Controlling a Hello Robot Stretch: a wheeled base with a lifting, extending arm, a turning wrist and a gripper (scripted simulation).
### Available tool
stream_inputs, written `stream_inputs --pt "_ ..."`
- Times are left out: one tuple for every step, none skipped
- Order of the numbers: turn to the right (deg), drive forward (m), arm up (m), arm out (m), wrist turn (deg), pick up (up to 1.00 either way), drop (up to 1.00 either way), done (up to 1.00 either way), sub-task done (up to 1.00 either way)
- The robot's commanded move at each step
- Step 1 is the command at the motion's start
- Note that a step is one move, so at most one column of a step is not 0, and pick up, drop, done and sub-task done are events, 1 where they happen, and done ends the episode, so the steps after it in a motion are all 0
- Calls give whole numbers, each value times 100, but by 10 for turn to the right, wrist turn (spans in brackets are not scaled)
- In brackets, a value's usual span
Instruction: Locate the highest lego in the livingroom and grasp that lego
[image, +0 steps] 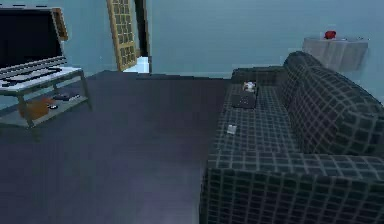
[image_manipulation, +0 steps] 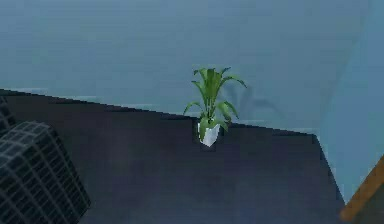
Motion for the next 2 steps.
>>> stream_inputs --pt "-390 0 0 0 0 0 0 0 0" --pt "-30 0 0 0 0 0 0 0 0"
